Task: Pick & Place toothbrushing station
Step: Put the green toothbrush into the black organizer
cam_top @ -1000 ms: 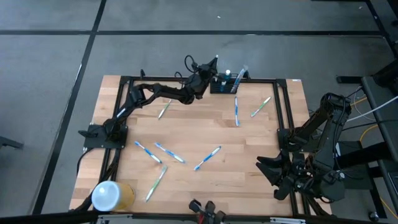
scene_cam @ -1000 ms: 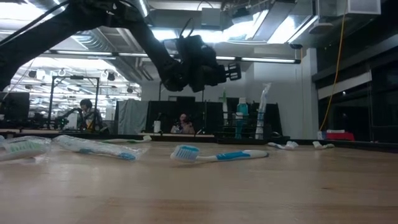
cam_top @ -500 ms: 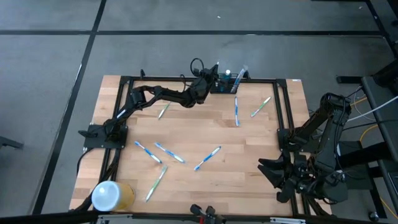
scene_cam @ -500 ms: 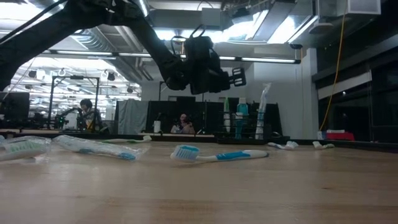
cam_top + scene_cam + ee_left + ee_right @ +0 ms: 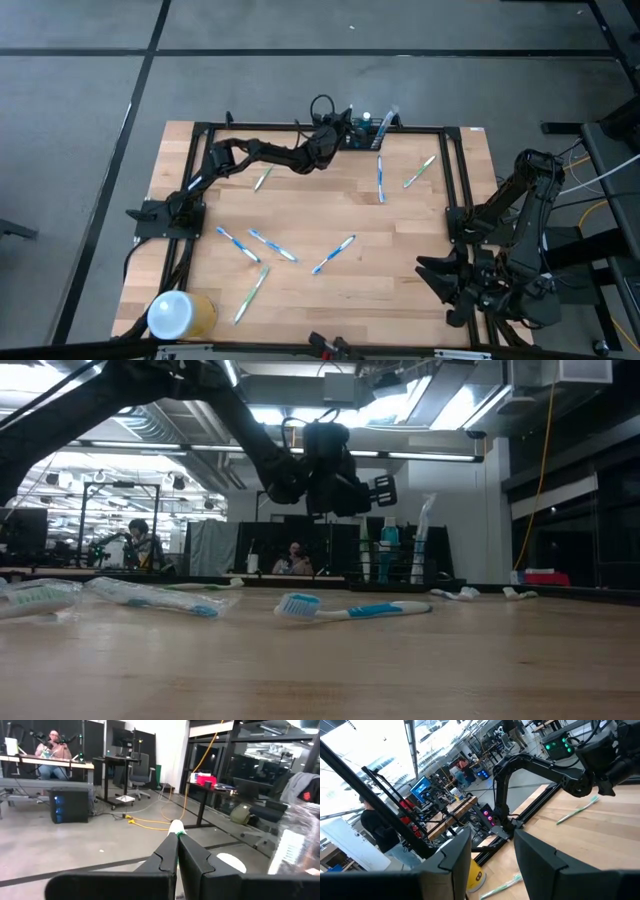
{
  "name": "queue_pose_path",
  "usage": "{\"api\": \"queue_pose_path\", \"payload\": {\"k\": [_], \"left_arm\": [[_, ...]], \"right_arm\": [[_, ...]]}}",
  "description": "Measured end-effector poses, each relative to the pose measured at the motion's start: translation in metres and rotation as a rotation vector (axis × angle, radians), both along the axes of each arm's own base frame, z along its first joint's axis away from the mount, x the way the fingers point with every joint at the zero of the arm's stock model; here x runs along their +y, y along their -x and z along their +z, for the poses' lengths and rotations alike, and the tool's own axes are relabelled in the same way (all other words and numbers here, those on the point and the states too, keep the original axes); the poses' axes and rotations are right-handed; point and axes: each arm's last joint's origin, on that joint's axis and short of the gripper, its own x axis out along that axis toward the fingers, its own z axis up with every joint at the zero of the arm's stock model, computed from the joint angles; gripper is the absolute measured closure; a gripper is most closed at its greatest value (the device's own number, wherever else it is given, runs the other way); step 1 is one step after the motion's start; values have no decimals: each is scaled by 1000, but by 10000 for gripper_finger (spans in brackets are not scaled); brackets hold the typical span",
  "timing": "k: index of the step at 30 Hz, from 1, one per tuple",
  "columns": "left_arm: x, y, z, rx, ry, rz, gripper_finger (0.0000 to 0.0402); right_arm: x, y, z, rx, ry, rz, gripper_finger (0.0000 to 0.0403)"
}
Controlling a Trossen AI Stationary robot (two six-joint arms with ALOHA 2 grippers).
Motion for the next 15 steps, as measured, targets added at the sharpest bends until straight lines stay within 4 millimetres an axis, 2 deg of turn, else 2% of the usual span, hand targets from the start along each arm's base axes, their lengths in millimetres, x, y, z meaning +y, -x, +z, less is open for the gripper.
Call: {"api": "queue_pose_path", "payload": {"k": [7,15], "left_arm": [[-12,-5,0,20,-13,-22,387],[-10,-4,1,13,-16,-19,303]], "right_arm": [[0,0,0,0,0,0,250],[0,0,0,-1,-2,0,250]]}}
